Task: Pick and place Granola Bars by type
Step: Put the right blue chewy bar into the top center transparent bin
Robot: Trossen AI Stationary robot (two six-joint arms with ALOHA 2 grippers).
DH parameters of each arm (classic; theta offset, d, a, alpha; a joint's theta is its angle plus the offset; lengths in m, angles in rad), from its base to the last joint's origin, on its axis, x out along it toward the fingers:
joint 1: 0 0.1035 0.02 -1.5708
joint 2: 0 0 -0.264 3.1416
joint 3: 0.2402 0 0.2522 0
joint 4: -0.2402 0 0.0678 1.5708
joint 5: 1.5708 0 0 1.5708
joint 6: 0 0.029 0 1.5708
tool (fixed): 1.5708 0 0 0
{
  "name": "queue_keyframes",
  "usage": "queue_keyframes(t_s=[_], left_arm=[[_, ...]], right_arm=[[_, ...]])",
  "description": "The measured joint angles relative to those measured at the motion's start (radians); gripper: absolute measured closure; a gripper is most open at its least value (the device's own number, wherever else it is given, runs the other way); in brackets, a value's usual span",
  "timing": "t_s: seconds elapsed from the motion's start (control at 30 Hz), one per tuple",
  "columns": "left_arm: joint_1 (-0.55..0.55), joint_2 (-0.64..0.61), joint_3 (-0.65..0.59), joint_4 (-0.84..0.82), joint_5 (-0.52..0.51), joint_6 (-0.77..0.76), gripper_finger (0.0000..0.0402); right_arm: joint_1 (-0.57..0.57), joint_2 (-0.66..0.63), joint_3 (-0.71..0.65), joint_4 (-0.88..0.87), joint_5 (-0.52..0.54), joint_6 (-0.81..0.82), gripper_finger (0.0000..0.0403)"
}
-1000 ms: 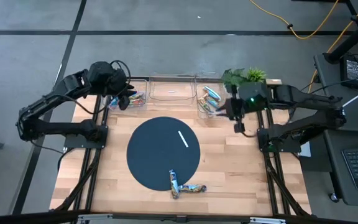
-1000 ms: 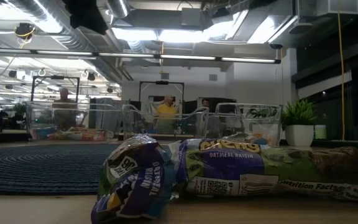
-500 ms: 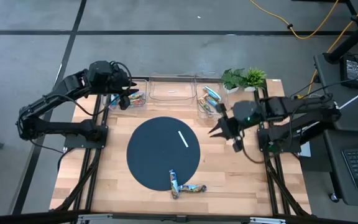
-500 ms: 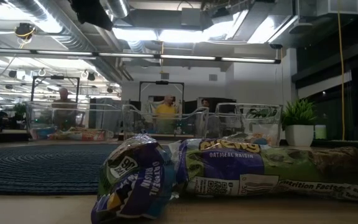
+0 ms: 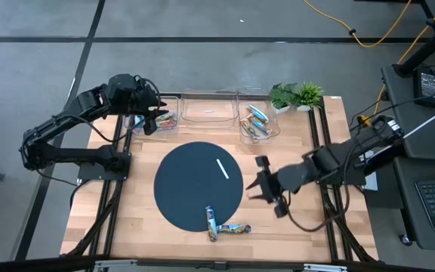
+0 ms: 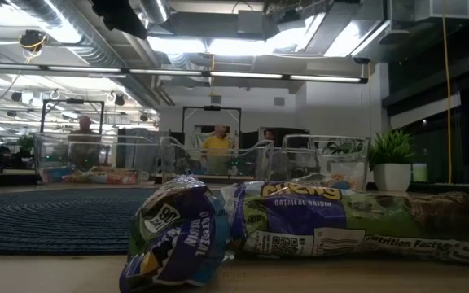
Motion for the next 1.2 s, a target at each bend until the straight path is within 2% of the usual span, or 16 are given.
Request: queue_keyframes(t_s=[0.23,0.4,0.57,0.87,1.2], left_arm=[[0.000,0.000,0.000,-0.005,0.001,-0.012,0.0289],[0.000,0.000,0.000,-0.005,-0.015,-0.041,0.0288],[0.000,0.000,0.000,-0.005,-0.020,-0.059,0.0290],[0.000,0.000,0.000,-0.006,-0.020,-0.110,0.0292],[0.000,0.000,0.000,-0.006,-0.020,-0.056,0.0296]], right_arm=[[0.077,0.099,0.001,-0.047,-0.028,0.106,0.0190],[0.117,0.180,0.001,-0.109,-0.087,0.140,0.0155],[0.142,0.263,0.001,-0.108,-0.122,0.166,0.0148],[0.142,0.398,0.001,-0.072,-0.124,0.226,0.0147],[0.140,0.523,0.001,0.044,-0.125,0.408,0.0147]])
